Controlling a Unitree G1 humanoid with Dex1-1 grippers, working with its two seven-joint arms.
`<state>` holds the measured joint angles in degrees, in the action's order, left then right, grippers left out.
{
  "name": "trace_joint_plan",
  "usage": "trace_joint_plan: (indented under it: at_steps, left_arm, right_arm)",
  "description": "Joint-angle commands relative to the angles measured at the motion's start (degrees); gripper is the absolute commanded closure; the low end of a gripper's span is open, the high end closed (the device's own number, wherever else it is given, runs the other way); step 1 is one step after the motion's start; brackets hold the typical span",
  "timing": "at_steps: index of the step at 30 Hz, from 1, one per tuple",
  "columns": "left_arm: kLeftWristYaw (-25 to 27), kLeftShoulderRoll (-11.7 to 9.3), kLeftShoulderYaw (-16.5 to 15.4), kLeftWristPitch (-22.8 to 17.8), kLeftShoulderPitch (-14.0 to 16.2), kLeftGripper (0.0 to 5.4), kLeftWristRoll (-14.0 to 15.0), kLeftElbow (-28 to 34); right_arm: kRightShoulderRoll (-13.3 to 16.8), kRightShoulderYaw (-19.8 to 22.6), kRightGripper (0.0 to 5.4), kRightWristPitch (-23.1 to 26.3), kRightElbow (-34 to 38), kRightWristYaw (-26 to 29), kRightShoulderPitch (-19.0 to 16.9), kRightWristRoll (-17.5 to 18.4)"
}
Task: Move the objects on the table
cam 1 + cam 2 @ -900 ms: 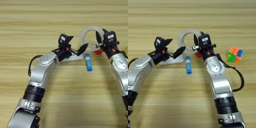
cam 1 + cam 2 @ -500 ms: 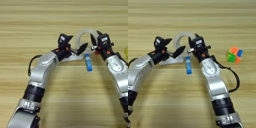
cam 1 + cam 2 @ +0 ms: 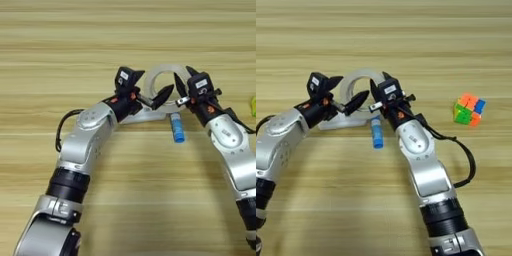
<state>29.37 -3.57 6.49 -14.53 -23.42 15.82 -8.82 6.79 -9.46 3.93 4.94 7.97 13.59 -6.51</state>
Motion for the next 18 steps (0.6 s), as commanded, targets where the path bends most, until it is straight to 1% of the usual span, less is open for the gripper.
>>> trace_joint_plan:
  at_steps: [1,9,18]
  left_arm:
    - [-0.76,-0.35,-0.65,1.34,-1.61,0.00,-1.36,-2.24]
    - [-1.19,-0.27,-0.83,2.16,-1.70,0.00,-2.38,-2.80]
    - [-1.38,-0.18,-1.14,2.08,-1.89,0.00,-2.46,-3.26]
  right_arm:
    - [-0.34,-0.54,3.87,-1.19,2.92,0.39,0.06,-0.20]
    - [-0.40,-1.64,3.87,-0.60,6.11,0.74,-0.79,-0.73]
    - [-0.37,-1.95,3.87,-0.21,7.97,0.94,-0.92,-1.24]
